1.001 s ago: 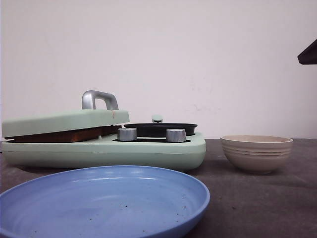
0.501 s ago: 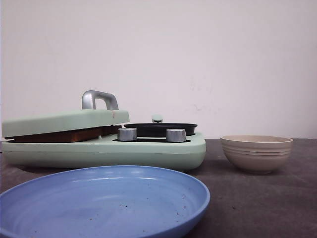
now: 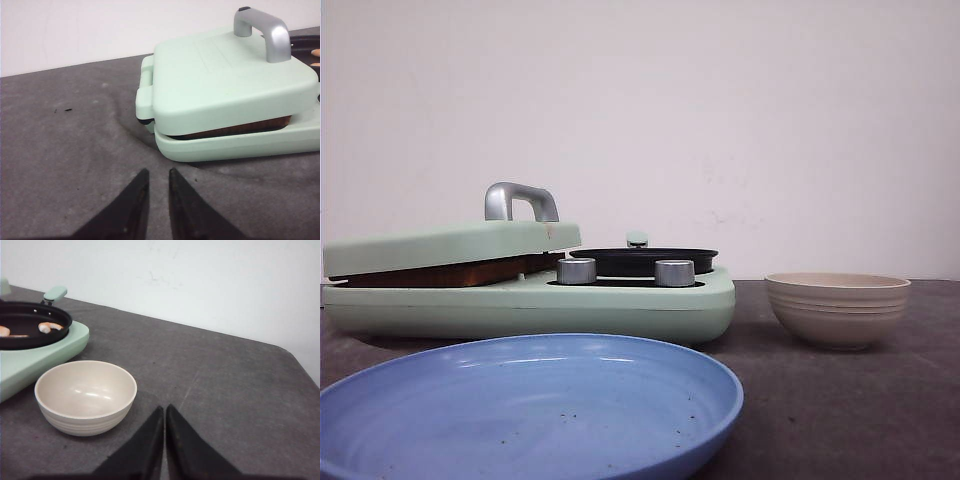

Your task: Make breakfast with bread and shrimp

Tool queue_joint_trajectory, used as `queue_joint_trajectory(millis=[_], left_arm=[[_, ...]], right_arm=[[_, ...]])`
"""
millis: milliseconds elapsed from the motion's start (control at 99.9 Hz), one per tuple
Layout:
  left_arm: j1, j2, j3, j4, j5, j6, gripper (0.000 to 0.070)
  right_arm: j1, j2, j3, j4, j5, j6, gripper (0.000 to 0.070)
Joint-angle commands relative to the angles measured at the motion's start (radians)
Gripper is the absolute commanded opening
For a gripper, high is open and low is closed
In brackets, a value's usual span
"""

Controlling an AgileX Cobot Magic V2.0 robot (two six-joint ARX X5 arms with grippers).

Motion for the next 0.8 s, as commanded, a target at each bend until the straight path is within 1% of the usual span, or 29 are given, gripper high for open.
queue_joint_trajectory(millis=[0, 20, 40, 320, 501, 601, 711, 791], left_arm=[[0.001, -0.001, -0.018, -0.005, 0.002, 0.007, 0.0000], [0.001, -0.001, -0.018, -0.005, 0.002, 0.007, 0.0000], [0.001, -0.002, -0.018, -0.004, 0.002, 0.007, 0.0000], [0.001, -0.001, -0.016, -0.006, 0.002, 0.007, 0.0000], [0.001, -0.001, -0.016, -0.006, 0.002, 0.007, 0.0000], [0.001, -0.001, -0.016, -0.006, 0.002, 0.007, 0.0000], [0.001, -0.001, -0.016, -0.006, 0.002, 0.007, 0.0000], [0.001, -0.001, -0.016, -0.006, 0.002, 0.007, 0.0000]], right_arm=[[0.002, 0.000, -0.005, -0.072, -0.028, 0.030, 0.0000], [0.004, 0.000, -0.004, -0.092, -0.041, 0.050, 0.0000], [0.007, 0.000, -0.004, -0.083, -0.036, 0.062, 0.0000], [0.012, 0.000, -0.005, -0.090, 0.091, 0.067, 0.0000], [0.012, 0.000, -0.005, -0.091, 0.100, 0.071, 0.0000], [0.012, 0.000, -0.005, -0.093, 0.136, 0.075, 0.0000], [0.012, 0.000, -0.005, -0.093, 0.128, 0.083, 0.0000], [0.012, 0.000, -0.005, -0.077, 0.080, 0.082, 0.0000]])
